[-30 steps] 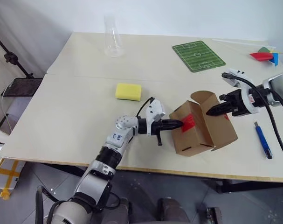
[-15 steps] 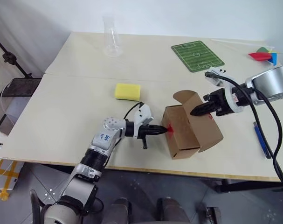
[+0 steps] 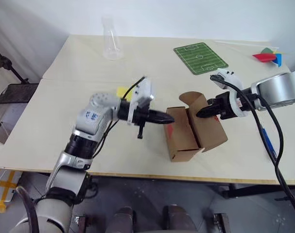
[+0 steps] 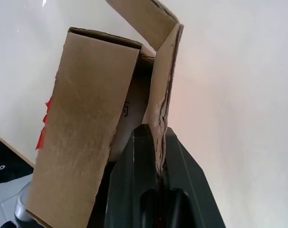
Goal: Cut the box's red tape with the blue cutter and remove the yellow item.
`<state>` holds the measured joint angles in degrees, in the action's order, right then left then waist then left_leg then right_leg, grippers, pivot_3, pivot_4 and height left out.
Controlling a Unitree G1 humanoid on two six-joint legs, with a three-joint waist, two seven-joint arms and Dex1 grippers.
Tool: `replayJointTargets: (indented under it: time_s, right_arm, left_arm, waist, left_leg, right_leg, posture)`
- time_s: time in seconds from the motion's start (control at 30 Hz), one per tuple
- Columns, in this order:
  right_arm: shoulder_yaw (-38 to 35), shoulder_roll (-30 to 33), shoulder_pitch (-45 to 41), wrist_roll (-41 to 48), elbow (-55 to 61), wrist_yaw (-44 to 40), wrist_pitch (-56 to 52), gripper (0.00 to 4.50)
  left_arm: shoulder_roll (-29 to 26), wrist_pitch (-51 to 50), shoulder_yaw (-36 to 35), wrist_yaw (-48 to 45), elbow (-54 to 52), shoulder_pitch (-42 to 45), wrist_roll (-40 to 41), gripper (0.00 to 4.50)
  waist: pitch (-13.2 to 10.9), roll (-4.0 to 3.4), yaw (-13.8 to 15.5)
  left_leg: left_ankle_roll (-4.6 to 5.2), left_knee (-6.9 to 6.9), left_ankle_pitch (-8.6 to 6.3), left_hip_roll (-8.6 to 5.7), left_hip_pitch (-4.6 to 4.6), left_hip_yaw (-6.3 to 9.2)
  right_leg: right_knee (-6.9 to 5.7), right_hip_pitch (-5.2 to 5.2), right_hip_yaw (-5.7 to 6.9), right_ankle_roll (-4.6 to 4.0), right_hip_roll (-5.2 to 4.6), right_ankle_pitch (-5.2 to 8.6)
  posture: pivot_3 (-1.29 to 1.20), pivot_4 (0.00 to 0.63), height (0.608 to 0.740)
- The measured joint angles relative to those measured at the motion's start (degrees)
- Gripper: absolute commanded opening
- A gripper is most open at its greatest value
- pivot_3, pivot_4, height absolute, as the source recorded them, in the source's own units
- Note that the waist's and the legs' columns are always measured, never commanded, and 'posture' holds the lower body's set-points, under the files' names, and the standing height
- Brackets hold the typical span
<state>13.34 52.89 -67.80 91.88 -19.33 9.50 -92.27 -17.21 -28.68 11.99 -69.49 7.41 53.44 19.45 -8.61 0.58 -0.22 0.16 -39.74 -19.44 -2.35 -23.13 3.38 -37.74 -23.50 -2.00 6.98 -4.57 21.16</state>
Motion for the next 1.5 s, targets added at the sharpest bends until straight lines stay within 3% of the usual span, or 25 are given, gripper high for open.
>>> replayJointTargets:
  time_s: [0.1, 0.4, 0.5, 0.6, 0.7, 0.93, 1.23, 1.37, 1.5]
  right_arm:
    - [-1.0, -1.0, 0.4, -0.6, 0.4, 0.1, 0.0, 0.02]
    - [-3.3, 0.9, 2.9, -2.4, 1.6, -0.6, 0.0, 0.02]
    - [-2.3, 4.0, 4.1, -2.8, 2.2, -2.8, 0.2, 0.02]
    - [0.3, 9.9, 4.1, -3.8, 3.6, -9.7, 0.0, 0.02]
    - [1.8, 11.8, 4.0, -7.5, 4.7, -15.7, 0.0, 0.02]
    - [0.6, 8.8, 6.6, -23.6, 7.1, -24.9, 1.0, 0.02]
    - [-7.9, 1.8, 11.9, -32.6, 9.5, -26.6, 0.1, 0.02]
    - [-18.9, -1.1, 20.1, -33.8, 15.8, -26.2, 1.5, 1.26]
    - [-25.2, 5.5, 34.1, -34.9, 28.6, -34.5, 9.5, 2.60]
  left_arm:
    - [2.8, 2.7, 3.3, 1.6, 2.2, 0.0, -2.5, 0.00]
    - [0.4, 6.9, 8.1, 2.5, 5.4, -2.1, -8.4, 0.00]
    - [-2.0, 7.8, 8.9, 1.5, 4.3, -2.0, -8.9, 0.00]
    - [-7.5, 5.4, 8.3, -1.9, 3.0, -2.7, -8.4, 0.00]
    - [-10.5, 3.0, 6.9, -3.2, 2.5, -4.6, -8.1, 0.00]
    - [-12.0, -2.9, 6.0, -1.8, 1.4, -10.6, -7.3, 0.00]
    - [-13.7, -5.3, 4.2, 0.0, -2.1, -10.3, -7.1, 0.00]
    - [-15.9, -8.2, 1.3, 2.3, -1.8, -11.4, -6.2, 1.17]
    - [-18.4, -7.0, -3.0, 2.8, 1.1, -15.0, -5.1, 2.35]
  waist:
    - [0.0, 0.00, -0.2]
    - [0.0, 0.00, -0.4]
    - [0.0, -0.01, -0.4]
    - [0.0, -0.14, -0.5]
    - [0.0, -0.18, -0.4]
    - [-0.2, -0.19, 1.1]
    - [-0.2, -0.21, 1.2]
    - [-0.2, -0.22, 1.1]
    - [-0.2, -0.26, 1.4]
  left_leg:
    - [0.00, -0.02, 0.00, 0.01, 0.01, -0.01]
    - [-0.04, -0.01, 0.07, 0.01, 0.00, 0.02]
    - [-0.04, 0.02, 0.07, 0.01, 0.01, 0.02]
    - [-0.05, 0.10, 0.07, 0.02, 0.05, 0.02]
    - [-0.04, 0.10, 0.07, 0.00, 0.05, 0.02]
    - [0.00, -0.02, 0.05, -0.14, -0.29, 0.14]
    - [-0.01, 0.00, 0.05, -0.15, -0.27, 0.15]
    - [-0.01, 0.02, 0.05, -0.14, -0.25, 0.17]
    - [0.00, 0.06, 0.05, -0.19, -0.23, 0.20]
  right_leg:
    - [-0.05, -0.01, 0.00, 0.00, 0.03, 0.00]
    - [-0.10, -0.04, -0.01, 0.00, 0.02, 0.00]
    - [-0.07, -0.04, -0.02, 0.00, 0.02, 0.00]
    - [-0.04, -0.03, -0.03, -0.01, 0.03, 0.00]
    - [-0.01, -0.01, -0.04, -0.01, 0.00, 0.00]
    - [-0.04, -0.26, 0.02, -0.01, -0.08, 0.00]
    - [-0.12, -0.29, 0.11, -0.01, -0.07, 0.00]
    - [-0.23, -0.30, 0.12, -0.01, -0.05, 0.00]
    - [-0.22, -0.30, 0.16, -0.01, -0.06, 0.00]
  posture:
    - [0.00, 0.150, 0.740]
    - [0.00, 0.150, 0.740]
    - [0.00, 0.150, 0.740]
    - [0.00, 0.150, 0.740]
    - [0.00, 0.150, 0.740]
    - [0.00, 0.150, 0.740]
    - [0.00, 0.150, 0.740]
    - [0.00, 0.150, 0.740]
    - [0.00, 0.150, 0.740]
